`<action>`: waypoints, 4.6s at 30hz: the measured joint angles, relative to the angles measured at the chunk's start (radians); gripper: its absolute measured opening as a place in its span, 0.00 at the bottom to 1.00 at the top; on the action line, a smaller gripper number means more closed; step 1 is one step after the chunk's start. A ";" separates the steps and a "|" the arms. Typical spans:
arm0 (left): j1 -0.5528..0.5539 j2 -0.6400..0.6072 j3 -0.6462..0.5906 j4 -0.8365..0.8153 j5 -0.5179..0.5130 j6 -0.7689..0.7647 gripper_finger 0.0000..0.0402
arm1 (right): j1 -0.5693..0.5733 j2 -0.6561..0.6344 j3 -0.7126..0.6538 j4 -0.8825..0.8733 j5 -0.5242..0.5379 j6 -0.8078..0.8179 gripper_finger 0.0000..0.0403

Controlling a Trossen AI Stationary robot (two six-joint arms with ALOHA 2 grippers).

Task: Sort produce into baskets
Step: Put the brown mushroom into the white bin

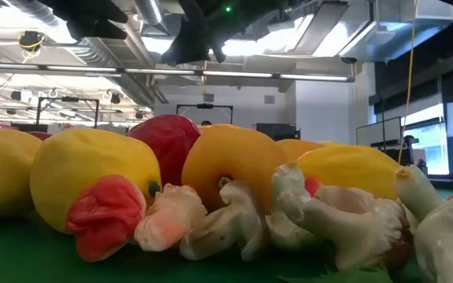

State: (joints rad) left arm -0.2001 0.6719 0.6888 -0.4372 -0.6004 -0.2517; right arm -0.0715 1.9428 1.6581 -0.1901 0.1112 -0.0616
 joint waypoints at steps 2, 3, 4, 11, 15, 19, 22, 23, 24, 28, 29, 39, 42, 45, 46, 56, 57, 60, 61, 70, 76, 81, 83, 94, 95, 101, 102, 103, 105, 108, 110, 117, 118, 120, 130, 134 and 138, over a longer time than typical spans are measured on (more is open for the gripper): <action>0.002 0.018 0.000 0.001 -0.001 0.004 0.73 | 0.000 -0.003 0.000 -0.005 0.000 0.000 0.19; 0.005 0.027 0.000 0.000 -0.001 0.004 0.75 | 0.000 -0.004 0.000 -0.008 0.000 0.000 0.19; 0.008 0.036 0.000 0.001 -0.001 0.004 0.76 | 0.000 -0.005 0.000 -0.010 0.000 0.000 0.19; 0.060 0.091 0.000 0.007 -0.003 0.039 0.78 | 0.000 -0.005 0.000 -0.004 -0.012 0.000 0.19; 0.098 0.108 0.000 0.001 -0.003 0.023 0.77 | 0.000 -0.005 0.000 0.009 -0.047 0.000 0.19; 0.124 0.108 0.000 0.047 -0.001 0.069 0.77 | 0.000 -0.005 0.000 0.009 -0.053 -0.002 0.19; 0.139 0.107 0.000 0.115 0.110 0.115 0.77 | 0.000 -0.005 0.000 0.013 -0.053 -0.022 0.19; 0.144 0.107 0.000 0.129 0.175 0.126 0.77 | 0.000 -0.005 0.000 0.014 -0.053 -0.023 0.19; 0.146 0.107 0.000 0.134 0.240 0.133 0.77 | 0.000 -0.005 0.000 0.014 -0.053 -0.023 0.19; 0.149 0.109 0.000 0.114 0.303 0.155 0.77 | 0.000 -0.005 0.000 0.032 -0.075 -0.026 0.19; 0.150 0.109 0.000 0.107 0.303 0.163 0.77 | 0.000 -0.005 0.000 0.036 -0.086 -0.026 0.19; 0.182 0.119 -0.064 0.156 0.303 0.181 0.77 | 0.013 -0.005 0.000 0.086 -0.185 -0.018 0.19; 0.185 0.118 -0.077 0.165 0.301 0.194 0.77 | 0.015 -0.005 0.000 0.039 -0.179 -0.018 0.19; 0.189 0.118 -0.080 0.124 0.293 0.205 0.77 | 0.014 -0.005 0.000 -0.066 -0.175 -0.019 0.20; 0.191 0.118 -0.080 0.108 0.288 0.205 0.77 | 0.013 -0.001 0.000 -0.099 -0.175 -0.021 0.20; 0.222 0.118 -0.080 -0.004 0.282 0.202 0.77 | 0.013 0.147 -0.001 -0.065 -0.203 0.005 0.20; 0.222 0.118 -0.080 -0.010 0.282 0.204 0.77 | 0.013 0.163 -0.001 -0.045 -0.212 0.005 0.21; 0.222 0.118 -0.080 -0.041 0.290 0.206 0.77 | 0.013 0.188 -0.002 -0.025 -0.217 0.005 0.27; 0.222 0.118 -0.080 -0.051 0.291 0.206 0.77 | 0.012 0.190 -0.002 -0.015 -0.217 0.007 0.30; 0.222 0.125 -0.080 -0.077 0.294 0.179 0.77 | 0.012 0.190 -0.001 0.004 -0.217 0.012 0.51; 0.222 0.206 -0.080 -0.075 0.311 0.190 0.77 | 0.012 0.104 -0.002 -0.169 -0.236 -0.057 0.55; 0.227 0.354 -0.081 -0.001 0.312 0.252 0.77 | 0.007 -0.052 0.000 -0.420 -0.213 -0.111 0.55; 0.241 0.413 -0.081 0.065 0.315 0.282 0.77 | 0.006 -0.120 0.000 -0.497 -0.205 -0.115 0.55; 0.441 0.594 -0.028 0.278 0.469 0.412 0.77 | 0.067 -0.349 0.000 -0.714 -0.145 -0.049 0.55; 0.460 0.614 -0.019 0.289 0.486 0.427 0.77 | 0.077 -0.356 0.000 -0.721 -0.139 -0.046 0.55; 0.548 0.746 -0.002 0.355 0.545 0.499 0.77 | 0.134 -0.365 0.000 -0.730 -0.113 -0.044 0.55; 0.558 0.765 -0.002 0.381 0.547 0.504 0.77 | 0.140 -0.365 0.000 -0.731 -0.113 -0.044 0.55; 0.569 0.782 -0.002 0.406 0.555 0.506 0.77 | 0.145 -0.364 0.000 -0.731 -0.112 -0.044 0.55; 0.585 0.812 -0.002 0.437 0.608 0.506 0.77 | 0.155 -0.363 0.000 -0.732 -0.104 -0.037 0.55; 0.593 0.844 -0.001 0.485 0.662 0.515 0.77 | 0.159 -0.363 0.000 -0.735 -0.095 -0.017 0.55; 0.592 0.865 0.006 0.482 0.666 0.529 0.77 | 0.158 -0.362 0.000 -0.738 -0.095 -0.002 0.55; 0.561 0.946 0.046 0.479 0.700 0.576 0.77 | 0.156 -0.362 0.000 -0.758 -0.095 0.033 0.55; 0.559 0.957 0.052 0.478 0.700 0.576 0.77 | 0.156 -0.362 0.000 -0.758 -0.095 0.038 0.55; 0.558 0.972 0.063 0.476 0.699 0.576 0.77 | 0.156 -0.362 0.000 -0.759 -0.095 0.054 0.55; 0.558 1.028 0.063 0.471 0.701 0.557 0.77 | 0.156 -0.362 0.000 -0.780 -0.095 0.080 0.55; 0.559 1.027 0.063 0.478 0.701 0.556 0.76 | 0.156 -0.362 0.000 -0.780 -0.095 0.080 0.55; 0.562 1.027 0.063 0.476 0.713 0.554 0.70 | 0.156 -0.362 0.000 -0.779 -0.095 0.080 0.55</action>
State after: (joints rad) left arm 0.3618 1.6985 0.7521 0.0391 0.1126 0.3021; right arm 0.0849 1.5810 1.6577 -0.9692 0.0162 0.0184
